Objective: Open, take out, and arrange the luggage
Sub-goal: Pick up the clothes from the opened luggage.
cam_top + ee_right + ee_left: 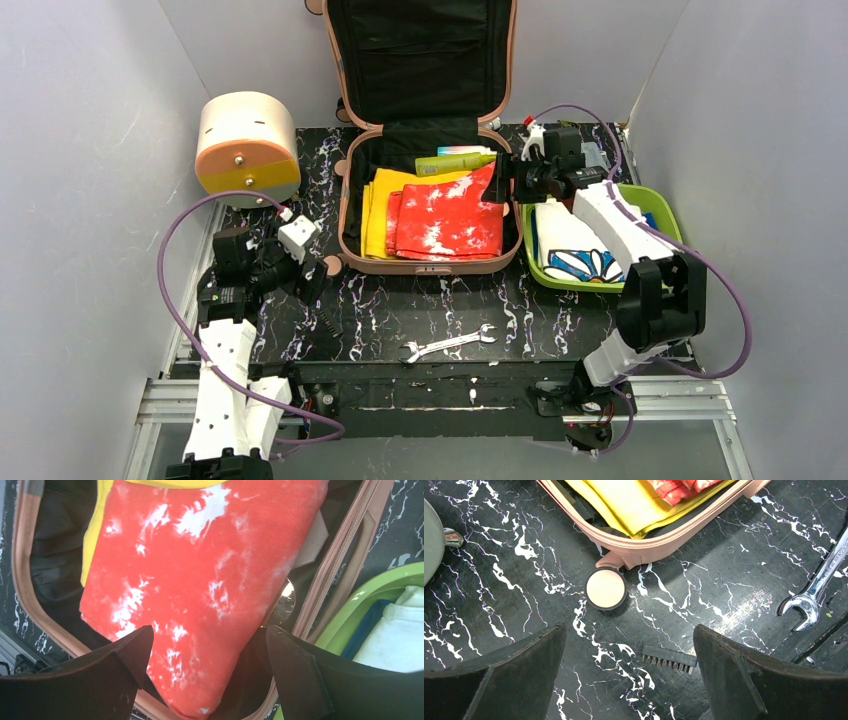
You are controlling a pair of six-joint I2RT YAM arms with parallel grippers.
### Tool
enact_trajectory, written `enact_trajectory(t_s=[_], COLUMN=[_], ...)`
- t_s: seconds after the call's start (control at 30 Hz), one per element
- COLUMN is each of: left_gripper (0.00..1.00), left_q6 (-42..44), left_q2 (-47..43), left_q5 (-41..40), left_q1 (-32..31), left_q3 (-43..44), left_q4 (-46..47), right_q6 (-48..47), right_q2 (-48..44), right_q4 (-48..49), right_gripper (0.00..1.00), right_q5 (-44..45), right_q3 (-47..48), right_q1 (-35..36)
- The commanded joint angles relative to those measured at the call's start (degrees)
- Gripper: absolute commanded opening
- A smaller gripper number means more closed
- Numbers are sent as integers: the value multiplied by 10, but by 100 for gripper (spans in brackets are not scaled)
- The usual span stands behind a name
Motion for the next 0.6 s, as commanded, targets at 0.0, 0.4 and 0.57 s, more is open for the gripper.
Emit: enact_trajectory(t_s=[0.0, 0.4, 0.57], left_gripper=[98, 98, 98], left_q6=[-2, -9, -10], left_q2=[-5, -9, -6], left_q5=[31, 41, 43], left_q1=[10, 25, 27], left_q3=[-5, -8, -6], left_q4=[-1, 5, 6], right_q6=[28, 54, 63], right_q2=[30, 94, 131], right_q4=[22, 5, -3], right_gripper=[90, 90, 90], right_q5=[31, 49, 12], right_q3=[5, 24, 46], right_q1=[5, 23, 24])
